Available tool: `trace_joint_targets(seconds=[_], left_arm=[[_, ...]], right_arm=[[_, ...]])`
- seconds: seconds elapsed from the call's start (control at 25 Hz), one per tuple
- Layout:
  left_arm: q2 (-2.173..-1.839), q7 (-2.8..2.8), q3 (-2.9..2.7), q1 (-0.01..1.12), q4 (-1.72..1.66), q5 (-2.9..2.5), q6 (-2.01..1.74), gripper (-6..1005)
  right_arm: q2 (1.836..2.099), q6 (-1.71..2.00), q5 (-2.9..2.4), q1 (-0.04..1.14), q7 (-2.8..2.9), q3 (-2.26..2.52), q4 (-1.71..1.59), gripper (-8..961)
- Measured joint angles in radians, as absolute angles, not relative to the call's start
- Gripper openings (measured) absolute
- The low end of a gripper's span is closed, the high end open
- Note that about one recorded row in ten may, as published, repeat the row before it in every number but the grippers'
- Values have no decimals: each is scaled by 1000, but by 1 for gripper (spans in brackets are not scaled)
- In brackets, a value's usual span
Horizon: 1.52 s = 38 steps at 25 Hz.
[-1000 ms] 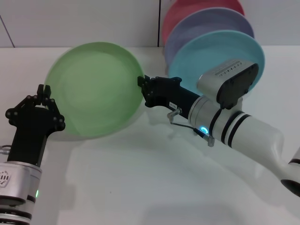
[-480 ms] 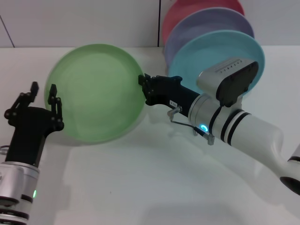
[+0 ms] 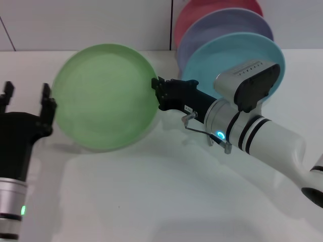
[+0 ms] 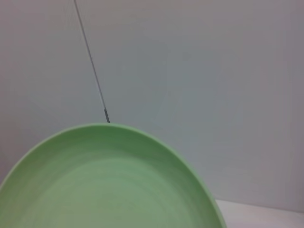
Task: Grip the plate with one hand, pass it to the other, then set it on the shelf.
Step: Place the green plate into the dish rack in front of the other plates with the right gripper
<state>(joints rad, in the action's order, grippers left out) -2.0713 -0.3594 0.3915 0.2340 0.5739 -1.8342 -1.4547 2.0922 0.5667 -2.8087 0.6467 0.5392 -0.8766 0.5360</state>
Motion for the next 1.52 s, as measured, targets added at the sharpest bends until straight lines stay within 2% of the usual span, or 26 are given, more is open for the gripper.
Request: trace_joint_targets(seconds=[0.04, 0.28, 0.48, 0.84, 1.04, 1.32, 1.52], left_arm=[[-2068, -276, 395, 225, 559, -1840, -1500, 676], [-2062, 33, 431, 220, 453, -1844, -1586, 674], [-2061, 267, 481, 223, 347, -1843, -1606, 673], [-2057, 443, 526, 224, 231, -1842, -1624, 671], [-2054, 482, 527, 224, 221, -1843, -1642, 669], [-2046, 509, 517, 227, 214, -1853, -1670, 668], [-2043, 523, 522, 229, 210, -1894, -1672, 667]], right_arm=[[2092, 569, -2809, 647, 537, -876, 536, 18], [2092, 624, -2808, 619, 490, -879, 554, 18], [2092, 688, -2807, 535, 402, -882, 629, 18], [2087, 869, -2805, 204, 182, -930, 872, 17], [2083, 997, -2804, 88, 180, -980, 887, 17], [2082, 1139, -2804, -6, 183, -1017, 873, 17], [2082, 1246, -2799, -4, 210, -1060, 777, 17]])
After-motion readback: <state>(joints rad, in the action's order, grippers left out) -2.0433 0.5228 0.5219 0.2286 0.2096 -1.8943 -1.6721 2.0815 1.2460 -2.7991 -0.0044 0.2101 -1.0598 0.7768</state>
